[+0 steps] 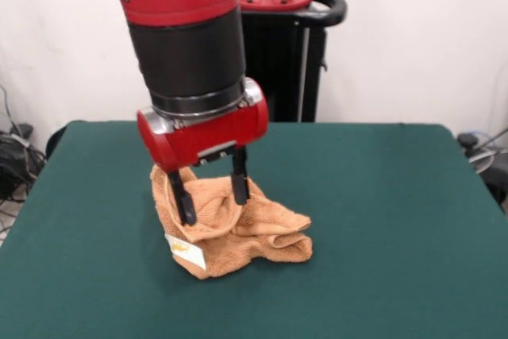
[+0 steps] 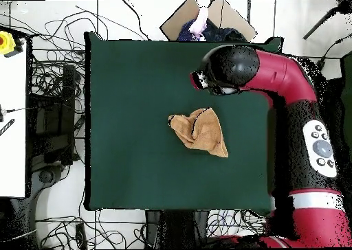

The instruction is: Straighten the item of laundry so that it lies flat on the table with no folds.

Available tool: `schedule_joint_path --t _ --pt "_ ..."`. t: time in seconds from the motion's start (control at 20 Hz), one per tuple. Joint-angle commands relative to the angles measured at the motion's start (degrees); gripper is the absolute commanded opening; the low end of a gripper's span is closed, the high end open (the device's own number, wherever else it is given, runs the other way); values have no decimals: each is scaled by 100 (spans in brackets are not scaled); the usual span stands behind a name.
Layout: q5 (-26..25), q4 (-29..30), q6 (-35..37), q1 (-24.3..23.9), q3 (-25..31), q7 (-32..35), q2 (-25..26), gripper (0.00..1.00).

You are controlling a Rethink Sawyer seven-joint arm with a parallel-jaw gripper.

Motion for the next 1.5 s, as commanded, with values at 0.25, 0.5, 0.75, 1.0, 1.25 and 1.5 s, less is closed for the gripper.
schedule_joint_path --t 0.25,0.5,0.75,1.0,1.25,1.5 --pt "-11 -78 901 68 849 -1258 473 100" --pt "-28 99 690 42 922 -1121 463 100" --pt "-112 -6 632 47 867 -989 503 100" --pt "-356 -261 1115 75 694 -1192 658 100" --pt "-585 -217 1002 -152 638 -1479 842 100" --pt "-681 681 324 -657 666 -1497 677 100"
